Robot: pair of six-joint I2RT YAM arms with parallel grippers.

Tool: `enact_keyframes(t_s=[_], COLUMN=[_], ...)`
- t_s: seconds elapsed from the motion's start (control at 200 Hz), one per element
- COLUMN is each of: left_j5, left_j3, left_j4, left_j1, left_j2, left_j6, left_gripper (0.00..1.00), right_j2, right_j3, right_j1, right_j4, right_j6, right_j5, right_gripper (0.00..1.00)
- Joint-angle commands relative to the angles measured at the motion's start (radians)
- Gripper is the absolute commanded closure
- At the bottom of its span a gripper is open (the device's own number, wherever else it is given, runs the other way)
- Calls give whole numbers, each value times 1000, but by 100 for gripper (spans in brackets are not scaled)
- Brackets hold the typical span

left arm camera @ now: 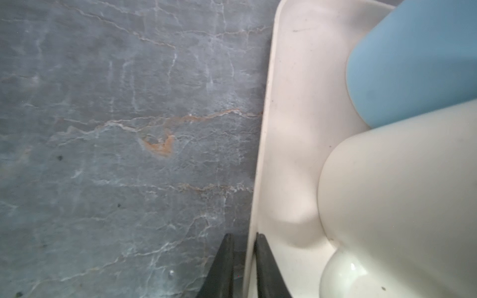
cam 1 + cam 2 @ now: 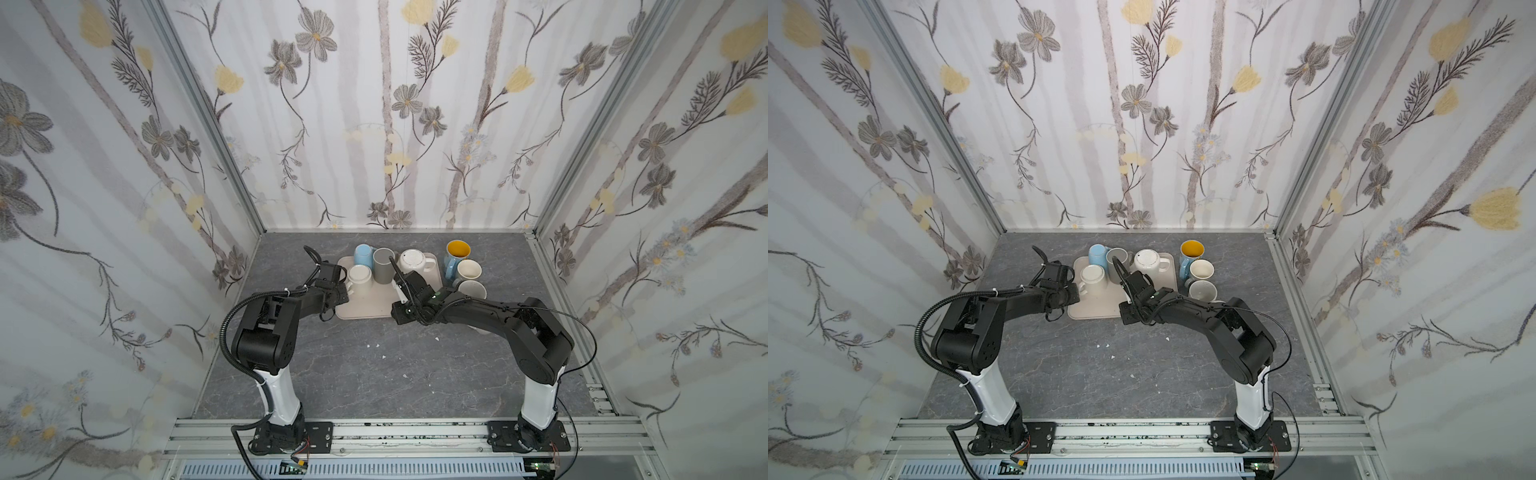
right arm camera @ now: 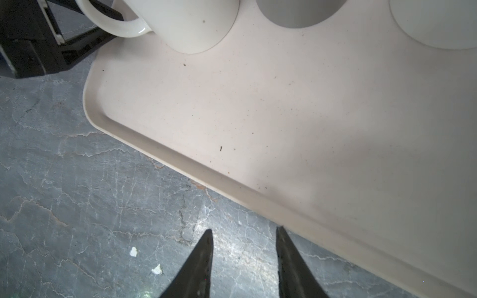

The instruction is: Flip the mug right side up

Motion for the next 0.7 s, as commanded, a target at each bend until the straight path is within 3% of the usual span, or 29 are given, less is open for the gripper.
enact_keyframes(t_s=[0.0, 0.055, 0.694], left_j5=[-30, -31, -38], left_j3=[-21, -26, -112], left_j4=[-160, -166, -193], left_j1=[7, 14, 175], left_j2=[12, 13, -93], left_j6=[-20, -23, 2], left_gripper=[93, 100, 100], right_j2=[-17, -20, -51], right_j3=[6, 5, 11], right_j1=[-10, -18, -126], right_j4=[-12, -13, -29], right_j6=[-12, -12, -19], right_j5=[5, 4, 4], right_gripper=[60, 60, 60])
